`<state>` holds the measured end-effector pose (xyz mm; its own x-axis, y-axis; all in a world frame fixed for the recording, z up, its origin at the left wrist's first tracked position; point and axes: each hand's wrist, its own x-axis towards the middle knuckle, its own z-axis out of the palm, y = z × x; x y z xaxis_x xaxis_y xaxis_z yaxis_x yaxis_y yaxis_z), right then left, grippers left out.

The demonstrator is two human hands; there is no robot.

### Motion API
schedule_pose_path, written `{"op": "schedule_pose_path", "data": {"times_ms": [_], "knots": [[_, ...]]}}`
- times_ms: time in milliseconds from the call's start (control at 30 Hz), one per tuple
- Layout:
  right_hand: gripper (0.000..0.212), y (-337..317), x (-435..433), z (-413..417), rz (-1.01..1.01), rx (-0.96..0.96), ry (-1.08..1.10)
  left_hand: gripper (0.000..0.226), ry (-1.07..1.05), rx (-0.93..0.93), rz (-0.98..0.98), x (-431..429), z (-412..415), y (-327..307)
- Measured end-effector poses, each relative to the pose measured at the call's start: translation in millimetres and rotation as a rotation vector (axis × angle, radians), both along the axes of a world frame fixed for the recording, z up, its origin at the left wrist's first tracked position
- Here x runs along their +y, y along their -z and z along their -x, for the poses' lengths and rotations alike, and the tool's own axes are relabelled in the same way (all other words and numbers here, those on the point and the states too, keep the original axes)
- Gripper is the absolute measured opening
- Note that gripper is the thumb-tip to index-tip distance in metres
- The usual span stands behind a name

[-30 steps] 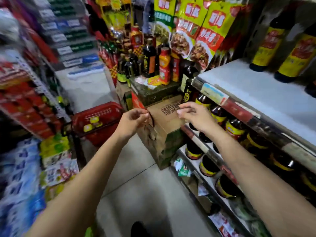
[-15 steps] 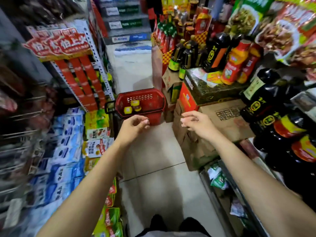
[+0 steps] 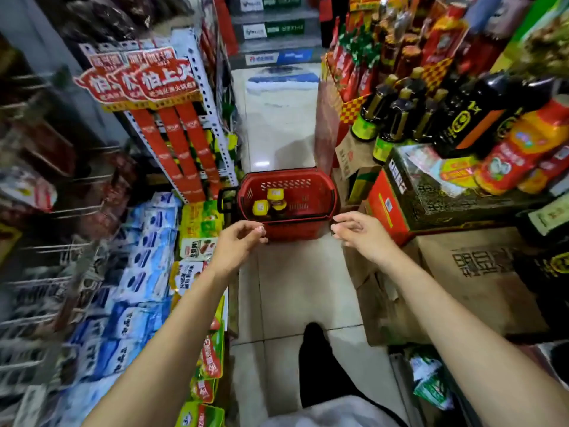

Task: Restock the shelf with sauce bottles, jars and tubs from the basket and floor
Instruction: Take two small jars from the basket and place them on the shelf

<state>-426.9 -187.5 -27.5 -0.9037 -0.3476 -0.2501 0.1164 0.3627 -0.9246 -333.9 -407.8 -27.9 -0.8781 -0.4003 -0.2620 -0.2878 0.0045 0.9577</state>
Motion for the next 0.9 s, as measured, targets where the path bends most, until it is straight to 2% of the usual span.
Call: {"op": "schedule_pose_path", "data": {"times_ms": [100, 267, 500, 700, 900], "knots": [[0.018, 11, -11, 34, -0.016, -0.025, -0.041, 0.015, -0.033, -0.040, -0.003, -9, 34, 2], [0.015, 17, -35, 105, -0.010, -0.063, -0.084, 0.010, -0.095, -0.072, -0.032, -23, 100, 3], [0.011, 20, -76, 178, -0.007, -0.138, -0.139, 0.013, -0.167, -0.122, -0.039, -53, 155, 14], [0.020, 42, -114, 237, -0.063, -0.165, -0.154, 0.012, -0.164, -0.192, -0.058, -94, 212, 43], [0.020, 69, -158, 296, -0.107, -0.247, -0.122, 0.013, -0.104, -0.305, -0.116, -149, 279, 67]]}}
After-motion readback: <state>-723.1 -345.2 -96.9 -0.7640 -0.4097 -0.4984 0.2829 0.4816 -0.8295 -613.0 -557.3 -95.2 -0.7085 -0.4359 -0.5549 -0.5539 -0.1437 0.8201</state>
